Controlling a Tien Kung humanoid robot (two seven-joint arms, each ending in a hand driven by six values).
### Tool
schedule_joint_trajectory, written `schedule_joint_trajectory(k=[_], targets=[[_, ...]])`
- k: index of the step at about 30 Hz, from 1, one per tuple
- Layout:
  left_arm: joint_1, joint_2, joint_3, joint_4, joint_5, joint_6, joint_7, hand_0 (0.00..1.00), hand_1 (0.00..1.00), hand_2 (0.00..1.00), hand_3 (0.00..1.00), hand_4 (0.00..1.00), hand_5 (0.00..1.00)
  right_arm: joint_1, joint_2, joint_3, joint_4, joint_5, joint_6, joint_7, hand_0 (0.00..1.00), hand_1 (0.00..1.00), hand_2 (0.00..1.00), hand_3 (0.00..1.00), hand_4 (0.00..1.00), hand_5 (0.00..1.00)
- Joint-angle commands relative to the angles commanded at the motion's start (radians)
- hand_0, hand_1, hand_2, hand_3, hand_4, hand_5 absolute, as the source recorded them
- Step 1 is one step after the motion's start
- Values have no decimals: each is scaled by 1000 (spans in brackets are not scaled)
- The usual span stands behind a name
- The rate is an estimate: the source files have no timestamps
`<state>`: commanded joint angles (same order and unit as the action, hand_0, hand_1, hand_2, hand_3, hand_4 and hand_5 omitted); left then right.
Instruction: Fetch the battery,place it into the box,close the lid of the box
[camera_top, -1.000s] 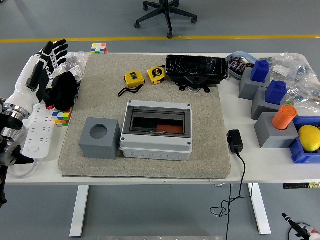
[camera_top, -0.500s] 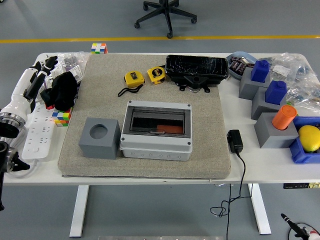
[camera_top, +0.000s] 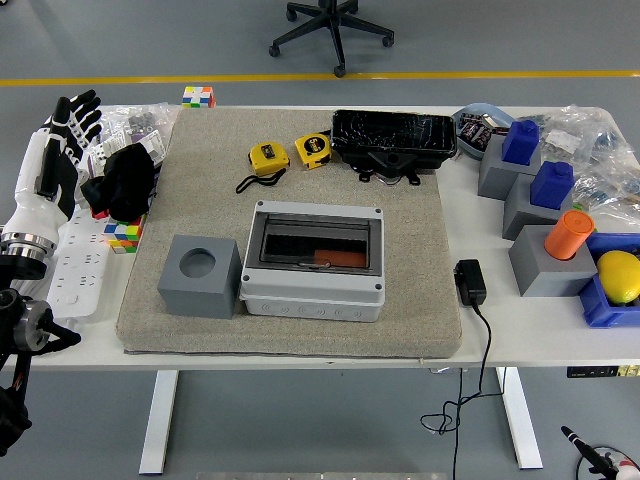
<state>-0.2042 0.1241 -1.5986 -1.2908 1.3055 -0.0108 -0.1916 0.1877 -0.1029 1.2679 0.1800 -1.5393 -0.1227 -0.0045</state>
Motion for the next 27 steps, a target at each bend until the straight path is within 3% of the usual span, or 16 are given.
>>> schedule_joint_trajectory(k=[1,2,7,8,13,14,27], targets=[[0,0,-3,0,21,1,3,869,892,863,830,998,998,0,0,0,0,0,0,0,884,862,835,884,998,998],[1,0,-5,-1,41,1,5,967,987,929,882,998,679,0,0,1,0,-1,0,0,885,862,835,883,998,998],[2,-1,-7,-4,130,-7,16,967,987,929,882,998,679,0,-1,5,0,-3,0,-1,885,862,835,883,998,998],[2,-1,-6,-4,134,-12,19,998,998,988,938,998,629,0,0,5,0,-4,0,-1,885,863,834,884,998,998],[1,-2,1,3,94,-28,25,998,998,988,938,998,629,2,0,1,0,2,0,2,885,863,834,884,998,998],[1,-3,1,6,77,-28,26,998,998,997,952,998,998,2,0,5,0,1,1,2,885,862,835,884,998,998],[5,-5,12,6,53,-12,34,998,998,970,918,998,998,-7,2,8,0,11,-4,20,885,862,834,884,998,998]])
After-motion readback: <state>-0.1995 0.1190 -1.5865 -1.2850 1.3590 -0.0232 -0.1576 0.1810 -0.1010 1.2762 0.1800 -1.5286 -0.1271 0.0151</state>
